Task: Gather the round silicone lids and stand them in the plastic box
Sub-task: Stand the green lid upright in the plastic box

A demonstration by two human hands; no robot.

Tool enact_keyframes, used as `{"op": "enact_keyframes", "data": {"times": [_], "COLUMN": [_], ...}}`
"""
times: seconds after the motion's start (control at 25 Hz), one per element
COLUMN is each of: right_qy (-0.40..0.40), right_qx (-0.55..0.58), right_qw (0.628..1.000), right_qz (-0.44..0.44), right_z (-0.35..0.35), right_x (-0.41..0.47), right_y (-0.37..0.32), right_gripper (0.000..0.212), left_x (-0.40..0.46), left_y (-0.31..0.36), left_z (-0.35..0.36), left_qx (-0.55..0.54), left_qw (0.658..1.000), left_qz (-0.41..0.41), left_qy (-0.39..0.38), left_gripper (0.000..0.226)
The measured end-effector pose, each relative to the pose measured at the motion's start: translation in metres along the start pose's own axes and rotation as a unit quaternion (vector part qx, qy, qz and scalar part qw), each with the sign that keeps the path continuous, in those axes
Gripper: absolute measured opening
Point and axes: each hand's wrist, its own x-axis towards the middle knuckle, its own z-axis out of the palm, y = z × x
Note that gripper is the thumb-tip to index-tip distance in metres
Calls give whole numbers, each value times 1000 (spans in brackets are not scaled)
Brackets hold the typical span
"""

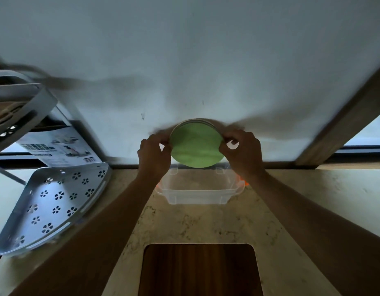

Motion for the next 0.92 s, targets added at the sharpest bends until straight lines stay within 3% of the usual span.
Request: {"op": "enact_keyframes", "data": {"times": [0.2, 0.48, 0.92], "right_qy": [11, 21, -9], "right_qx": [-52, -153, -190], "right_qw": [999, 988, 982], "right_qz": [9, -16, 13], "right_z": [10, 16, 17], "right_x": [-7, -6, -6], "right_y": [10, 18, 17], "right_gripper": [19, 20, 20], "left_x": [-5, -2, -2], "left_y": [-14, -19, -18], "left_z": [9, 15, 16], "left_qx": [60, 135, 160], "left_qw": [997, 990, 987], "left_qz": [54, 27, 4], "left_qy": [19, 14, 1], "left_gripper": [18, 19, 20]}}
